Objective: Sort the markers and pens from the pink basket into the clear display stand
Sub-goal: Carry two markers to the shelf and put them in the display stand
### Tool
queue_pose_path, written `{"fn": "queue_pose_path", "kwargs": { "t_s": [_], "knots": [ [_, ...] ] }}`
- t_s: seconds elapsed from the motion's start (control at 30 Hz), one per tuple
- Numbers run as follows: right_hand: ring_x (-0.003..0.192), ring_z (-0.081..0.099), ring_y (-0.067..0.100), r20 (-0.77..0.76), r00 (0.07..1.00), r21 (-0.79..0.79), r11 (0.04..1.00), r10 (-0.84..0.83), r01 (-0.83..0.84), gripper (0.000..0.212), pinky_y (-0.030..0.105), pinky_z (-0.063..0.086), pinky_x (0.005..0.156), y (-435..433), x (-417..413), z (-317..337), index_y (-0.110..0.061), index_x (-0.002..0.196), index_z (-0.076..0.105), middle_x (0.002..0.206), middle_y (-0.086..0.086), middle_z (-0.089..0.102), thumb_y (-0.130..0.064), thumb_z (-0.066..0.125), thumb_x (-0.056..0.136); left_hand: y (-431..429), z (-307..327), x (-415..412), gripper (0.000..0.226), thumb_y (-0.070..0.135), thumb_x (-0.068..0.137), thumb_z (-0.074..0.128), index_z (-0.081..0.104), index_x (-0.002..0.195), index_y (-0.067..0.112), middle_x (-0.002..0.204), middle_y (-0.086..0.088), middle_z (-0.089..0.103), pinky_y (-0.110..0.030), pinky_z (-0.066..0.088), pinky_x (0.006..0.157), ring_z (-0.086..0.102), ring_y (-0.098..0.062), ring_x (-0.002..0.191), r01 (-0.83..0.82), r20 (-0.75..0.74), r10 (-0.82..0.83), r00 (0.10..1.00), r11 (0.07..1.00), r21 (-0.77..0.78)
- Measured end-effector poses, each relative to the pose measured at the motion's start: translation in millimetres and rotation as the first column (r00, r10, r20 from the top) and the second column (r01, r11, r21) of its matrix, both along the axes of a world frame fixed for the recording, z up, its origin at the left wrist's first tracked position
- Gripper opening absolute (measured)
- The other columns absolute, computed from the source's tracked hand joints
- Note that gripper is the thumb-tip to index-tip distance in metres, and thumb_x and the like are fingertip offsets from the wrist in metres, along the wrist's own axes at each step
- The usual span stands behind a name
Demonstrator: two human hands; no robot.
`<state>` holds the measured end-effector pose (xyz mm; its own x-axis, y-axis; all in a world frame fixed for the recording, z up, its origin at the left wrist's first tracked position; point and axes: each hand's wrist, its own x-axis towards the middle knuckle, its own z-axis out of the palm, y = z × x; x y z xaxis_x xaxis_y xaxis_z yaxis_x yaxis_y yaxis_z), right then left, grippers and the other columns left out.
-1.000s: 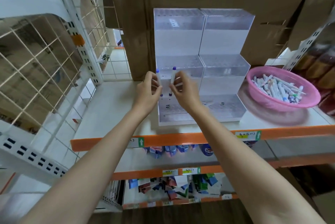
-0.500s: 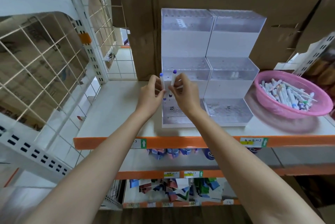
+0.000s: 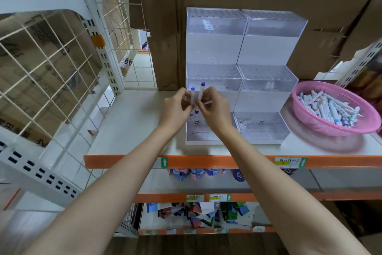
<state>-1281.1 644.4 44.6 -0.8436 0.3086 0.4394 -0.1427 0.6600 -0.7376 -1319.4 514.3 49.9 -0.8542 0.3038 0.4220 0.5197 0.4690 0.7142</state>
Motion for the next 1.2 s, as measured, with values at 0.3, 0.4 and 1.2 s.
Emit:
{"fn": "queue_pose_path", "kwargs": {
  "t_s": [0.3,0.4,1.2],
  "knots": [
    [0.076,0.067,0.019,0.021,1.000,0.062,0.998,-0.012,0.011,0.009,0.038,0.055,0.071,0.9,-0.2,0.7,-0.006,0.090,0.060,0.085,0.006,0.071,-0.015,0.063,0.091,-2.6,0.9,1.0,0.015,0.011,0.083,0.068,0.055,0.087,0.017,0.076,0.005,0.064,0.000,0.040,0.059,0.057,0.000,0.065,-0.029,0.007,0.029,1.000,0.999,-0.020],
    [0.075,0.067,0.019,0.019,1.000,0.073,0.997,-0.021,0.019,0.009,0.037,0.054,0.069,0.9,-0.8,-0.2,-0.007,0.088,0.060,0.083,0.006,0.071,-0.015,0.063,0.090,-2.0,1.7,0.8,0.011,0.011,0.084,0.066,0.057,0.090,0.015,0.079,0.002,0.065,-0.004,0.040,0.057,0.059,-0.005,0.066,-0.025,0.006,0.025,1.000,0.997,-0.071],
    [0.075,0.064,0.019,0.078,0.996,0.163,0.986,-0.050,0.037,0.011,0.030,0.044,0.062,4.0,-4.0,-1.0,-0.007,0.088,0.066,0.082,0.004,0.070,-0.017,0.062,0.090,1.9,-5.2,4.1,0.013,0.011,0.086,0.062,0.073,0.090,0.003,0.089,-0.013,0.070,-0.025,0.040,0.065,0.064,-0.026,0.085,-0.075,0.134,0.124,0.983,0.945,-0.318]
  ]
}}
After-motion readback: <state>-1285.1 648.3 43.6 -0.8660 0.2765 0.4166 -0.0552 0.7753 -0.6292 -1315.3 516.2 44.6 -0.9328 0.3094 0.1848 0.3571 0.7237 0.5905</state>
